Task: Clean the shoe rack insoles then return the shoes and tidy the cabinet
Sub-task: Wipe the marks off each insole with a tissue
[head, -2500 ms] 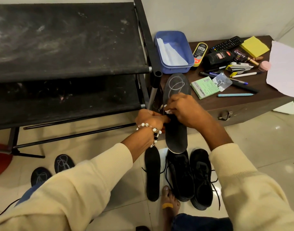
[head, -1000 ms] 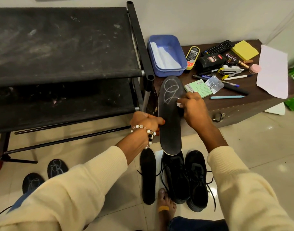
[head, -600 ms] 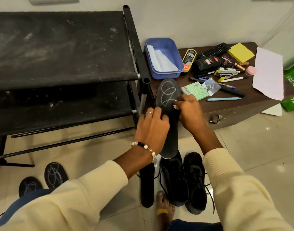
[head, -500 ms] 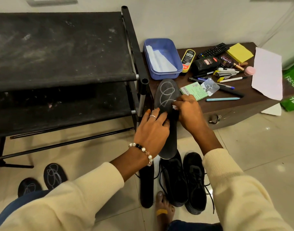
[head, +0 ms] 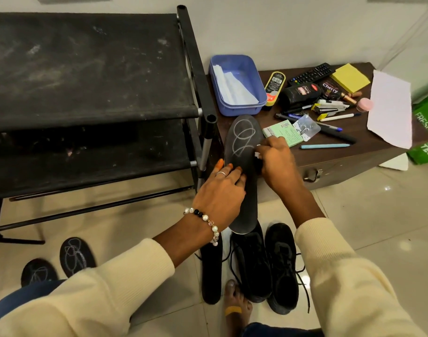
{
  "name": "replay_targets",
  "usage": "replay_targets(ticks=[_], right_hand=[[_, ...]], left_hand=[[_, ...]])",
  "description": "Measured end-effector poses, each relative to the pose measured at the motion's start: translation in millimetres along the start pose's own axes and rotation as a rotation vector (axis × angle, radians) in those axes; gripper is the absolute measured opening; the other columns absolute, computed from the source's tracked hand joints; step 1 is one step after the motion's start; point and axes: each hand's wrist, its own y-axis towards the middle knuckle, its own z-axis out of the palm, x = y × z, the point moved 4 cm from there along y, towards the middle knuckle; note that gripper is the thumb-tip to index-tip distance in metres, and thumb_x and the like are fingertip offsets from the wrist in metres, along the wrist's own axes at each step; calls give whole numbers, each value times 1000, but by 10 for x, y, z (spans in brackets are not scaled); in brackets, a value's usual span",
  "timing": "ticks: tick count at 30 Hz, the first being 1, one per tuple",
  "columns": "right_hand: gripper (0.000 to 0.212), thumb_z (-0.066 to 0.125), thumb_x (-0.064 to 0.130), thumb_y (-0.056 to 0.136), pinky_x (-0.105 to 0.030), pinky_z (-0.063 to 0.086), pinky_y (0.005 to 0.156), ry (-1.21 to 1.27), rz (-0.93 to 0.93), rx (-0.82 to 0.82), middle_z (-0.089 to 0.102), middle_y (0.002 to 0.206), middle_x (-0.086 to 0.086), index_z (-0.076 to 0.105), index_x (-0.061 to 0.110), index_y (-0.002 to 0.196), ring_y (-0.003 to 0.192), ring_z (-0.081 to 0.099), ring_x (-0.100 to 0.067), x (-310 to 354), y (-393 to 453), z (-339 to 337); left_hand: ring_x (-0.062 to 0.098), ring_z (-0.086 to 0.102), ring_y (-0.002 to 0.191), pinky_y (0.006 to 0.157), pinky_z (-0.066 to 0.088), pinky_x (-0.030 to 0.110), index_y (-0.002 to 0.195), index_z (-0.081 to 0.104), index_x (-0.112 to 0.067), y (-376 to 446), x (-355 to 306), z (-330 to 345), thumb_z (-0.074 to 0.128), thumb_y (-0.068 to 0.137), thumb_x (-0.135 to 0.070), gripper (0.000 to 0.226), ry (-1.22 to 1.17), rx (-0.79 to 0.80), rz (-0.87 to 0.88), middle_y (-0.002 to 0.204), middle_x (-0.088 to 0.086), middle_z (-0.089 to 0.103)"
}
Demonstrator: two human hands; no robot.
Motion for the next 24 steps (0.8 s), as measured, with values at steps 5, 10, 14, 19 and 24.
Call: replay_targets(ticks=[5,10,14,19,24], right_hand=[[32,57,1,86,-33,39,84,-32,-166,38,56,119,-17,66,5,117,111,46,-33,256,88,8],[31,54,1,87,-31,37,83,-38,4,-48,56,116,-16,62,3,118,112,44,-30,92,100,-27],[25,56,11,90,-32,38,82,96,53,-110,61,112,-15,61,8,114,105,52,-28,201,93,-91],[23,63,17,87,-31,35,86,81,-167,31,65,109,-14,71,10,108,105,56,-31,203,73,-159],[29,51,21,96,-32,35,83,19,146,-98,57,116,-19,65,2,113,109,48,-31,26,100,-103]], left_hand=[[29,22,144,114,-13,37,148,33,-11,-18,-22,-38,39,100,-26,50,-13,-8,9,153,10,32],[29,16,146,118,-5,40,150,26,-11,-24,-8,-1,40,101,-28,54,16,38,19,157,10,24],[29,12,147,117,-9,42,151,23,-10,-41,-13,2,38,101,-35,57,8,53,19,158,11,20],[28,10,147,116,-12,40,151,22,-11,-52,-12,-2,35,101,-40,59,-1,62,6,159,9,18],[27,7,148,117,-12,41,152,18,-11,-48,-5,19,30,102,-42,60,12,99,6,160,9,13]])
